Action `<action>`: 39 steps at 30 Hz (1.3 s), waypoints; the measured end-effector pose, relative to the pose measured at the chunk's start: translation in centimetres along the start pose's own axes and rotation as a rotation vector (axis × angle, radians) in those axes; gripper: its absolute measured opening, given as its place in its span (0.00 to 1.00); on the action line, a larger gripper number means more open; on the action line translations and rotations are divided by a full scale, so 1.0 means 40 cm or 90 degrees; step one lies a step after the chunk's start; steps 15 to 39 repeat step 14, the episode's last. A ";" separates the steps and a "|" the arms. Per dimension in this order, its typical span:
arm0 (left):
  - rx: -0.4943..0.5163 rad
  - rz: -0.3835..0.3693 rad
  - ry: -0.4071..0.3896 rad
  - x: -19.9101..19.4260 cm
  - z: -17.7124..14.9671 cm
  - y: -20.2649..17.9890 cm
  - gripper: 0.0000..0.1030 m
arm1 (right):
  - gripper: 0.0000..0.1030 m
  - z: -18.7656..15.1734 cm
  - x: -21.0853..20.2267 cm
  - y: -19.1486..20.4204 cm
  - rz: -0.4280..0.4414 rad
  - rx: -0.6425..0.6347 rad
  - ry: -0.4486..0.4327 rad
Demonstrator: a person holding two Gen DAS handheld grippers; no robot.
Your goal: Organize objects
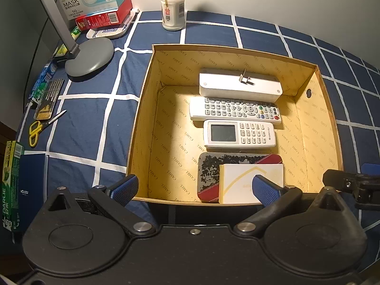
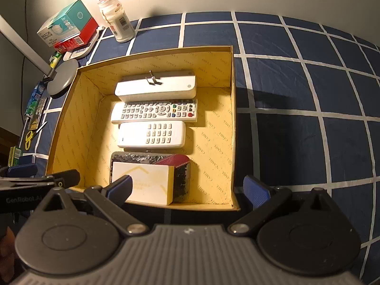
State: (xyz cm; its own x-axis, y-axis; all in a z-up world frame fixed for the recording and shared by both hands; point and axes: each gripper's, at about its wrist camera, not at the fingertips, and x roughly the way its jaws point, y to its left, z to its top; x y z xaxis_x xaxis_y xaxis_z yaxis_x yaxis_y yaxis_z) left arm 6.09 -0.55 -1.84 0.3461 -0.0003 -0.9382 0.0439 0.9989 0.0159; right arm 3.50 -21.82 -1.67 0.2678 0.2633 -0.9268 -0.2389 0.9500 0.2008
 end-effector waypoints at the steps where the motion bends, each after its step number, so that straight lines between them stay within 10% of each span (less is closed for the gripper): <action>1: 0.000 0.000 0.000 -0.001 -0.001 0.001 1.00 | 0.96 -0.003 0.000 0.000 0.000 -0.001 0.001; 39: 0.010 -0.005 -0.004 -0.012 -0.003 0.002 1.00 | 0.96 -0.016 -0.014 0.007 0.002 -0.003 -0.003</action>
